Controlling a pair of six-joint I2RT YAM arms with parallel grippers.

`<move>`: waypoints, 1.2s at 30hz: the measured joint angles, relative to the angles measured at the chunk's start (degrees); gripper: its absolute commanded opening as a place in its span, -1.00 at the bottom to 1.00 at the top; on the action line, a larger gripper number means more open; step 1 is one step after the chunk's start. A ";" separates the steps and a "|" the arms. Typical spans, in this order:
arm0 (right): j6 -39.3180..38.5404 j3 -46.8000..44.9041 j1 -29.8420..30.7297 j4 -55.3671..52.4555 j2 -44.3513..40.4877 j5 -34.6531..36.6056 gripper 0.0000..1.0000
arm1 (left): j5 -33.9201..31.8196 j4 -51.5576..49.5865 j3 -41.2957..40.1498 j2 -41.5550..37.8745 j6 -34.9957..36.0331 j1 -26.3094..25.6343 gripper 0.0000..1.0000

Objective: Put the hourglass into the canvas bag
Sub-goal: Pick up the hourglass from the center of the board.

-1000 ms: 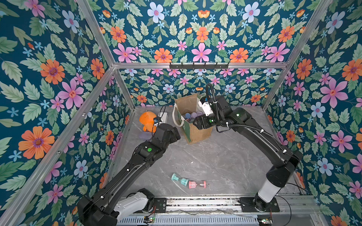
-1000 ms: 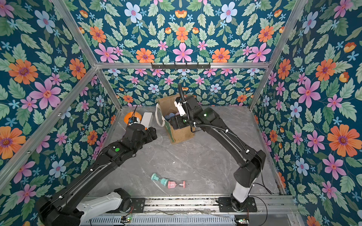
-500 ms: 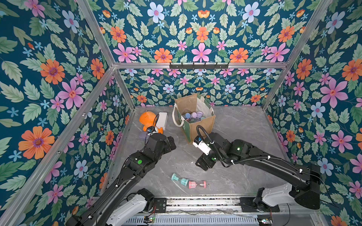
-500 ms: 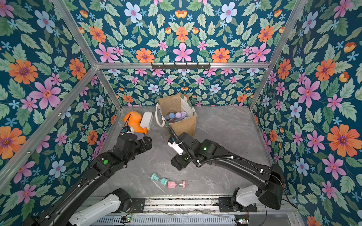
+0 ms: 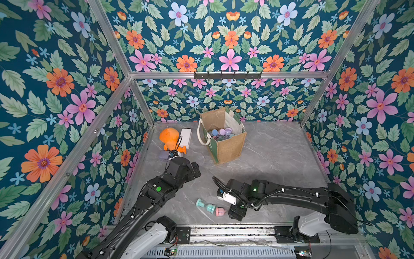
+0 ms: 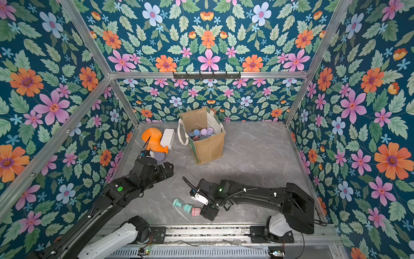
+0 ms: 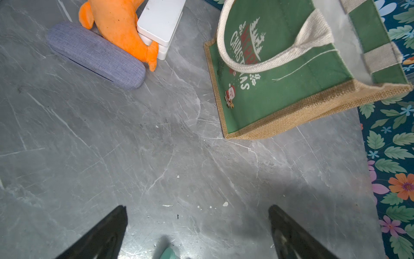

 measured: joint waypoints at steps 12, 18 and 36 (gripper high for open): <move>-2.97 -0.37 1.18 3.30 6.27 -0.04 0.47 | 0.57 -0.20 -0.63 -1.11 -0.98 0.00 1.00; -3.72 0.17 1.33 4.48 9.86 0.35 0.37 | 0.55 -0.79 -0.76 -1.70 -1.11 0.00 1.00; -3.65 -0.61 1.36 5.90 12.22 4.04 0.00 | 0.52 -1.20 -1.20 -1.60 -1.09 0.00 0.99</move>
